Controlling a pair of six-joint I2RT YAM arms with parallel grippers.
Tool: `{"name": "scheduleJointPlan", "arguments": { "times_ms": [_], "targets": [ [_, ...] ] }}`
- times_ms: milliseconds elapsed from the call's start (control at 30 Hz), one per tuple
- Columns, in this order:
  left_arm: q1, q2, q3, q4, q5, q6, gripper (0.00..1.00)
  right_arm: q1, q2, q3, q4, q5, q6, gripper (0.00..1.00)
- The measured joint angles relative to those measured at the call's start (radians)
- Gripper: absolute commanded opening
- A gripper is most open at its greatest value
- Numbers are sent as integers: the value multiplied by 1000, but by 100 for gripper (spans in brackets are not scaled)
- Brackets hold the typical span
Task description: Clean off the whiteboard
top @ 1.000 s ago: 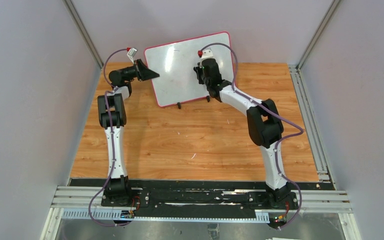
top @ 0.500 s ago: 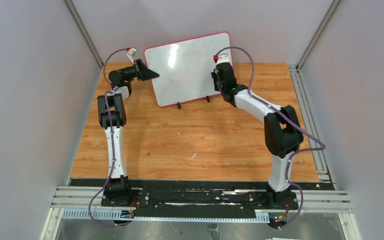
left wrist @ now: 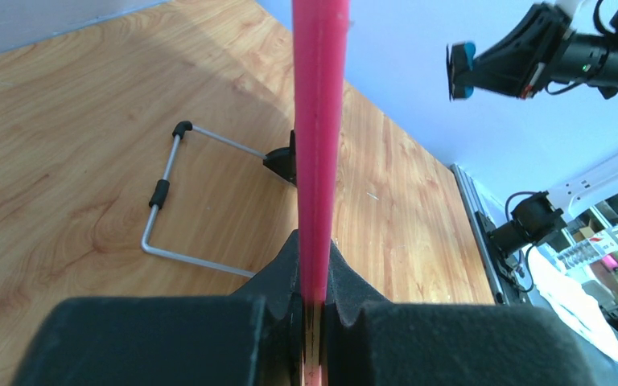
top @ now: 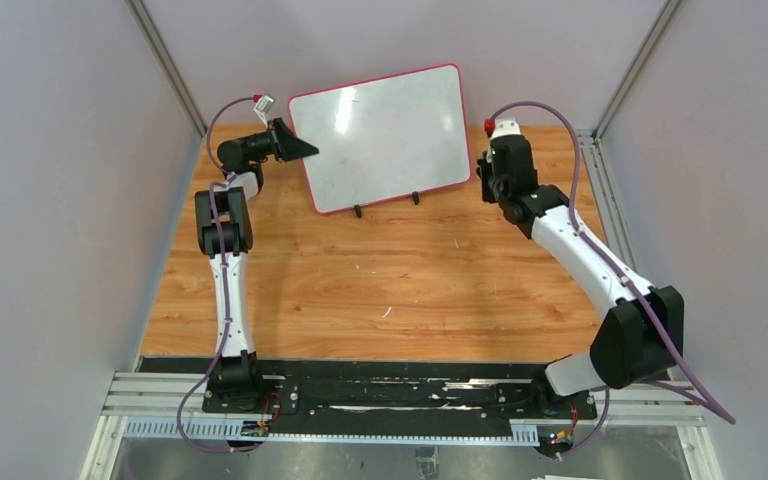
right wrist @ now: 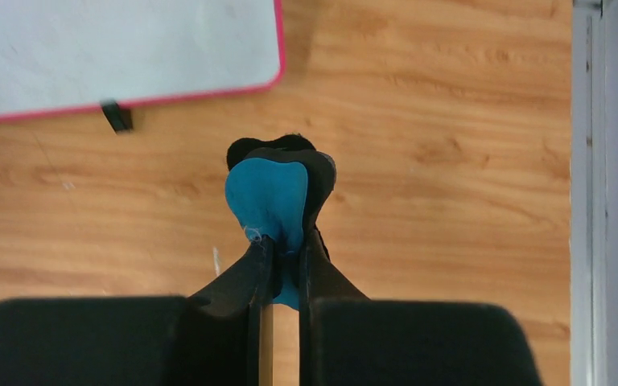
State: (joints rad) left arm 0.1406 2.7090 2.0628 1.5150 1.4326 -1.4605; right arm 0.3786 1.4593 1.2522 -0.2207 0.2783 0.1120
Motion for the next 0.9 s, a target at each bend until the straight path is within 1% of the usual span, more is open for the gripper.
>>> {"name": "scheduleJointPlan", "arguments": {
  "times_ms": [200,333,467,567,667,800,900],
  "targets": [
    [0,0,0,0,0,0,0,-34,-105,-110,-230,-27,28,1],
    [0,0,0,0,0,0,0,-46,-181,-193,-314,-60,69,1],
    [0,0,0,0,0,0,0,-53,-240,-309,-334,-115,105,2],
    [0,0,0,0,0,0,0,-53,-238,-396,-330,-171,128,4],
    [0,0,0,0,0,0,0,-53,-209,-447,-330,-217,146,10],
    [0,0,0,0,0,0,0,-53,-152,-460,-316,-264,158,16],
    [0,0,0,0,0,0,0,-53,-120,-465,-299,-285,164,23]
  ]
}}
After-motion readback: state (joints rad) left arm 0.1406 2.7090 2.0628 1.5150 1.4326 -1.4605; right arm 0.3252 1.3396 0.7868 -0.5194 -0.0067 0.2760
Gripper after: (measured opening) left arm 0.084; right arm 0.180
